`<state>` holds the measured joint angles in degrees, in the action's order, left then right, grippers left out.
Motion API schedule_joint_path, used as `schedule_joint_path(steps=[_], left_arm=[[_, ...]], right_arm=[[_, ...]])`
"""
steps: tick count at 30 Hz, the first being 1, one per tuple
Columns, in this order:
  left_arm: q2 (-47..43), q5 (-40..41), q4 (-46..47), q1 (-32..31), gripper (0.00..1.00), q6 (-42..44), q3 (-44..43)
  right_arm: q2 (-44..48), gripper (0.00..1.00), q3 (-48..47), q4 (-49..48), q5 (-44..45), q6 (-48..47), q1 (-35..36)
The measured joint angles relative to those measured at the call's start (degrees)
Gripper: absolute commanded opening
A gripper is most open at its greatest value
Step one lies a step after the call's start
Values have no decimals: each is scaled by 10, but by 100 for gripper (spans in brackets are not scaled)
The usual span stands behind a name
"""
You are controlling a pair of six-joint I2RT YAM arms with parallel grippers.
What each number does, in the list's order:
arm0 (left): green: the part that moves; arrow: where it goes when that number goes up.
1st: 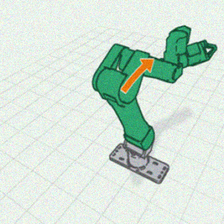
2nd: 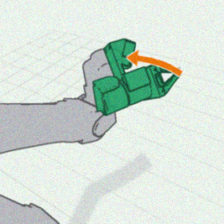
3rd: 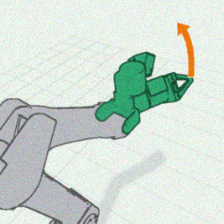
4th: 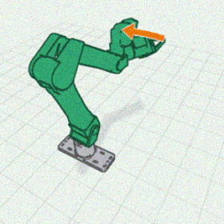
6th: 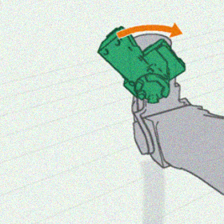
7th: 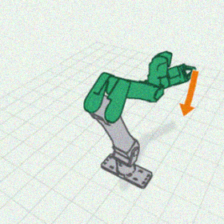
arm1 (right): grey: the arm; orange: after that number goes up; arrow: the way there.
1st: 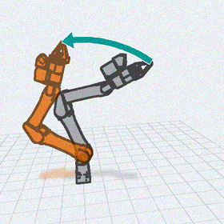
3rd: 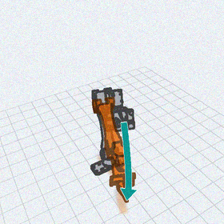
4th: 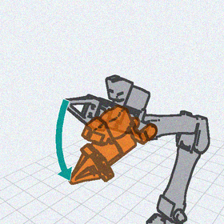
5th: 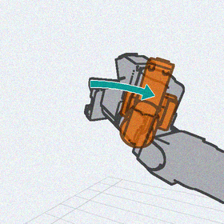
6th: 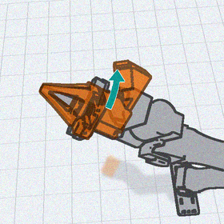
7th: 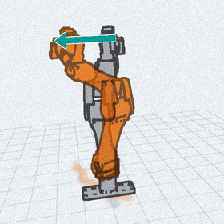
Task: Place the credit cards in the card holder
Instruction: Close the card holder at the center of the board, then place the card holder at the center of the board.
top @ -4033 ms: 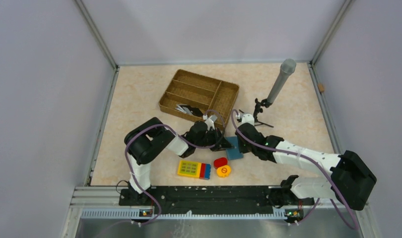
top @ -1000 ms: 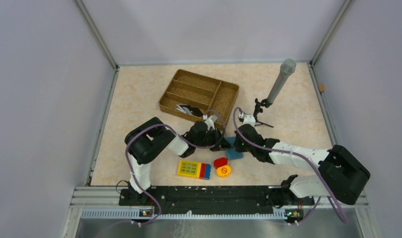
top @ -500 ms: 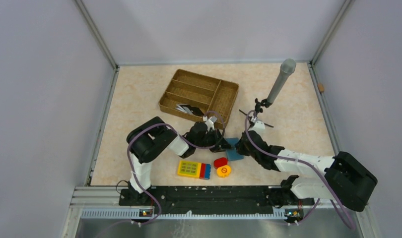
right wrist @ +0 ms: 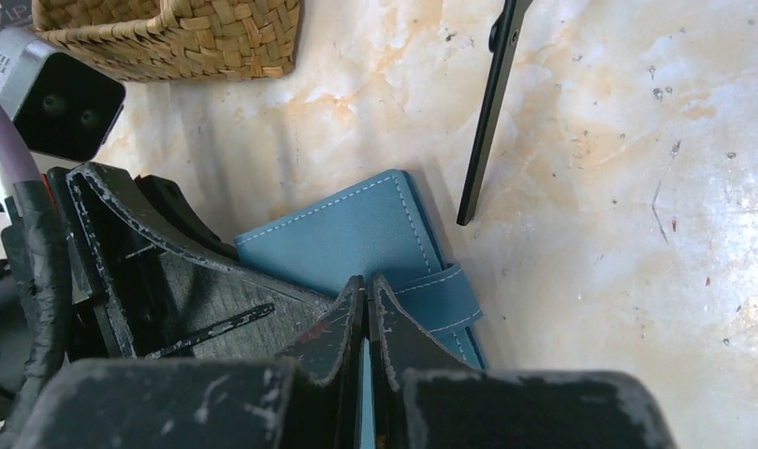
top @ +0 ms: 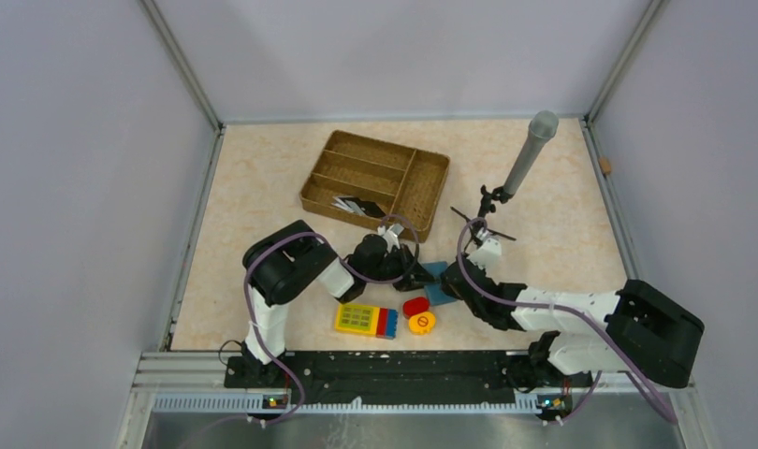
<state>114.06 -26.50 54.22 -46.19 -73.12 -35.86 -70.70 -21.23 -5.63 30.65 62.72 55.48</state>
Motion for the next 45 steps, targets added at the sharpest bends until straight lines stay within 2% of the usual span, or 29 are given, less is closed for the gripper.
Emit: schedule_joint_path(steps=[18, 27, 32, 40, 43, 45], left_arm=[[18, 20, 86, -1, 0, -84, 43], [21, 26, 108, -8, 0, -96, 56], [24, 19, 118, -13, 0, -87, 60], [14, 44, 115, 0, 7, -54, 62], [-4, 50, 82, 0, 13, -32, 56], [-17, 55, 58, 0, 23, -18, 53]], right_arm=[[-53, 0, 5, -33, 111, 141, 77], [-22, 0, 40, -54, 111, 193, 88], [29, 0, 17, 38, 94, 138, 99], [116, 14, -37, 214, 40, 10, 105], [127, 19, -63, 240, 28, -28, 95], [127, 22, -74, 245, 14, -56, 79]])
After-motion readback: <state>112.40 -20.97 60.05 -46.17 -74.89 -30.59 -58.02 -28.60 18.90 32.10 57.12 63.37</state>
